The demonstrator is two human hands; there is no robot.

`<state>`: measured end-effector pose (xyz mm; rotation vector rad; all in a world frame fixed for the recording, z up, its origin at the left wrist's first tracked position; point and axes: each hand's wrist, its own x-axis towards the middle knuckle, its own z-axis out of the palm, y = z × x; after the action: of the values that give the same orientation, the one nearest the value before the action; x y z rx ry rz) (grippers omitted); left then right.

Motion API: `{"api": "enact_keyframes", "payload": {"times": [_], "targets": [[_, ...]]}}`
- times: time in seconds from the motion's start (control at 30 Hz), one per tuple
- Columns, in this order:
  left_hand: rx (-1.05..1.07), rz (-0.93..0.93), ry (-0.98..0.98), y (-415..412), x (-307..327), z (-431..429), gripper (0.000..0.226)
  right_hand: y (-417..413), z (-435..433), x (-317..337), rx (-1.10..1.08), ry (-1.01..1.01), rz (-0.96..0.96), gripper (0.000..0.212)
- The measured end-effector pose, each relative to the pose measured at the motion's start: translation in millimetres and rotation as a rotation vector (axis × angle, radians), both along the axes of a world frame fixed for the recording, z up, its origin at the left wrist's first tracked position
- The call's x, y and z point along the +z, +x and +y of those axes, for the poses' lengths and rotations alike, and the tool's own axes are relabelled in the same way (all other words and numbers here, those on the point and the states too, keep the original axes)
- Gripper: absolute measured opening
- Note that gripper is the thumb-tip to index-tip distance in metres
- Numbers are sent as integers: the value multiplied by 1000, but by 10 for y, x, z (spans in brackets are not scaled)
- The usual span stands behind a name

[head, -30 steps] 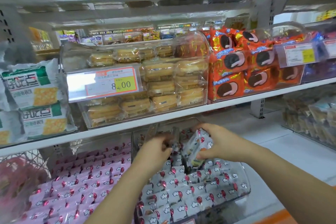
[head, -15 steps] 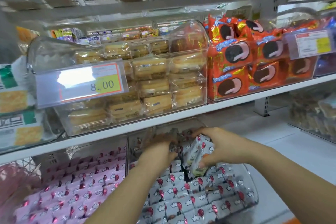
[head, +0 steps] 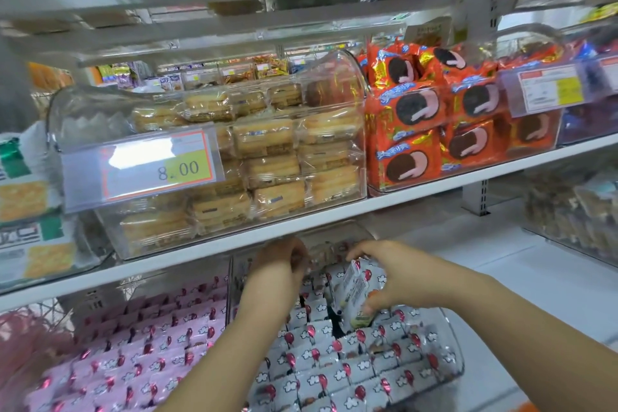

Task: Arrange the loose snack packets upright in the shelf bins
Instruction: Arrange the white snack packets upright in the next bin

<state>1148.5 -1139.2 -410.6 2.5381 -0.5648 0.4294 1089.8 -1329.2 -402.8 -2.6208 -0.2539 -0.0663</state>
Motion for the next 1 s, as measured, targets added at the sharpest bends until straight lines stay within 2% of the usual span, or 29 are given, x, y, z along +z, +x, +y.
{"api": "enact_keyframes", "payload": {"times": [0.1, 0.37, 0.5, 0.73, 0.87, 1.0], "targets": [[-72, -30, -46, -63, 89, -31, 15, 4, 42, 4, 7, -25, 10, 78], [-160, 87, -293, -86, 88, -67, 27, -33, 34, 15, 10, -30, 1, 80], [-137, 99, -205, -126, 109, -97, 30, -43, 32, 16, 9, -20, -9, 79], [-204, -81, -210, -195, -19, -113, 18, -39, 40, -7, 11, -10, 0, 77], [-233, -66, -193, -215, -189, -93, 18, -31, 50, -54, 30, -16, -4, 78], [-211, 30, -278, -172, -182, -89, 14, -13, 59, -65, 40, -23, -13, 76]]}}
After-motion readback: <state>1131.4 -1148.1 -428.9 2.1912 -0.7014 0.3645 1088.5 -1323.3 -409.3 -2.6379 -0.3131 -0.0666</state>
